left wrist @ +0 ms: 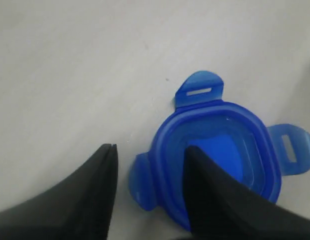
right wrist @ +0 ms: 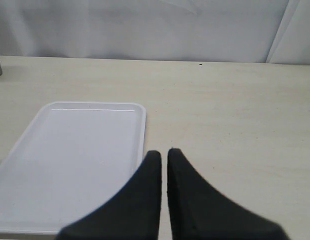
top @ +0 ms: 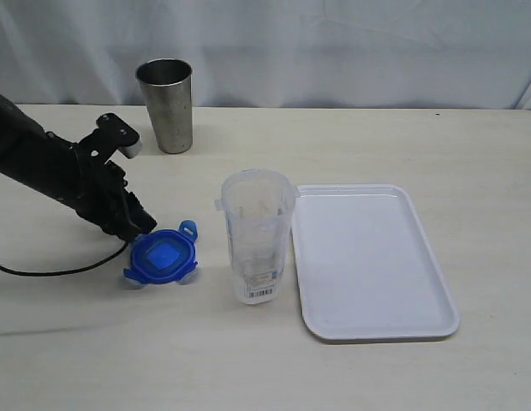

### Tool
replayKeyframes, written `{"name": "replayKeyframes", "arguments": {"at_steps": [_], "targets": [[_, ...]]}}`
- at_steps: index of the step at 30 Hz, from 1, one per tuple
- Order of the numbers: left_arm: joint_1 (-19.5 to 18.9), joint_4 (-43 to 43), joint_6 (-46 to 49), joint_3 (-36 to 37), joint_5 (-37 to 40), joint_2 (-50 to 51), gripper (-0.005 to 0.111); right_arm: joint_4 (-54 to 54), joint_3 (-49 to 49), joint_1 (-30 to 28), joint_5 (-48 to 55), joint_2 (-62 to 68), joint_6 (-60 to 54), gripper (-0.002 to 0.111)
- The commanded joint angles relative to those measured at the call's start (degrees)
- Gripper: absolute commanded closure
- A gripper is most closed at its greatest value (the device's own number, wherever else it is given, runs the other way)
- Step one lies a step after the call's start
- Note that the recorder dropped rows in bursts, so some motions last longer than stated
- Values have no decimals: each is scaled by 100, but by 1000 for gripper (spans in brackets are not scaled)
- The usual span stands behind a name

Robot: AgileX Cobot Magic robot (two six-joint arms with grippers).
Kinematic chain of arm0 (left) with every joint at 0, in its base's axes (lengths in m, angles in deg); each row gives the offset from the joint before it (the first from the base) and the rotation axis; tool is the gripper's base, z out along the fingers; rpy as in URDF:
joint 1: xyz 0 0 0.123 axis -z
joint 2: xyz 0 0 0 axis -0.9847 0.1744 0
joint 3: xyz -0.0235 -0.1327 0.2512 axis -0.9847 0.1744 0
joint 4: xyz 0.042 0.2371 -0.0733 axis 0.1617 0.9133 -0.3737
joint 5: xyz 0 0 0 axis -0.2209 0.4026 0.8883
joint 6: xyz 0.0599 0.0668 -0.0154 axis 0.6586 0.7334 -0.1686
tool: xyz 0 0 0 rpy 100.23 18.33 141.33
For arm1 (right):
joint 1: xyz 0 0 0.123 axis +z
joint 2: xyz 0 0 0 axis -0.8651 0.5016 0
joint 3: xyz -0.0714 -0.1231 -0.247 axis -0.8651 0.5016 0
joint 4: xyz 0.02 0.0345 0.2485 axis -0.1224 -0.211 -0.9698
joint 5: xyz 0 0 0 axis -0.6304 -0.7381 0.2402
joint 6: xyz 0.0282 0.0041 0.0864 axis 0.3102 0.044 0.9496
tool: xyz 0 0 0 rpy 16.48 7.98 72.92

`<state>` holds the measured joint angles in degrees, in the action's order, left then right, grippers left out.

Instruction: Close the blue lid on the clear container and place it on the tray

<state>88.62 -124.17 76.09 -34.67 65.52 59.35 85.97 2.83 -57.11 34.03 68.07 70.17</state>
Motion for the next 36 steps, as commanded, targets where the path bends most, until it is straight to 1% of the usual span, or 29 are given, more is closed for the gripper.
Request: {"name": "replayKeyframes", "arguments": {"at_steps": [1, 8, 27, 30, 32, 36], "targets": [[-5, 100, -79, -25, -62, 305, 68, 42, 21, -12, 4, -23, -4, 104], [-5, 218, -68, -25, -187, 347, 68, 42, 21, -12, 4, -23, -4, 104], [-5, 228, -96, -25, -167, 211, 68, 42, 21, -12, 4, -23, -4, 104], [-5, 239, -96, -25, -280, 211, 68, 42, 21, -12, 4, -23, -4, 104], [-5, 239, -96, -25, -304, 211, 71, 42, 21, -12, 4, -23, -4, 104], [-5, 239, -96, -25, -307, 211, 88, 42, 21, -12, 4, -23, -4, 104]]}}
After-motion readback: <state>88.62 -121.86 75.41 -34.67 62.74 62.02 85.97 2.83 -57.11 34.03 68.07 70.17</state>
